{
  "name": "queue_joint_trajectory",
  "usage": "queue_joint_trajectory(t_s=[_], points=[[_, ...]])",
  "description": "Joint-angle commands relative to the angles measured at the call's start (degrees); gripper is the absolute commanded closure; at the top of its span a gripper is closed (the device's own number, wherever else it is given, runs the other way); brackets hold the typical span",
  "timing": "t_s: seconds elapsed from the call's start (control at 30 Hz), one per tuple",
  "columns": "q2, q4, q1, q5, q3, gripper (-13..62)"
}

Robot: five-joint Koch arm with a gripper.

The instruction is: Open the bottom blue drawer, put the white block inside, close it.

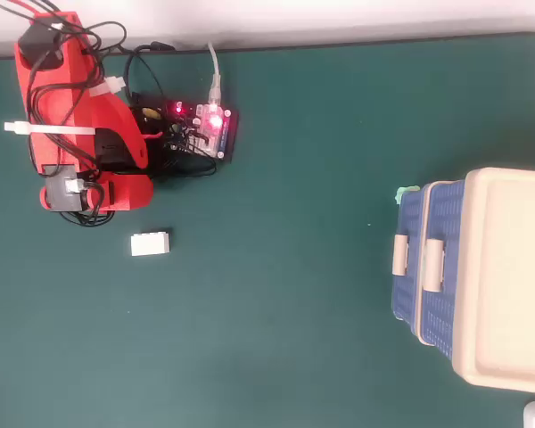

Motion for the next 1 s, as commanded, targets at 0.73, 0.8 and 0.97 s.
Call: queue_joint_trajectory(t_s=[0.73, 0.8, 0.97], points=[[2.8, 9.4, 0.3, 2.1, -11.4, 15.6], [2.8, 10.1, 0.5, 6.3, -20.7, 15.5], [1.3, 9.9, -2.4, 23.0, -44.0, 15.5]])
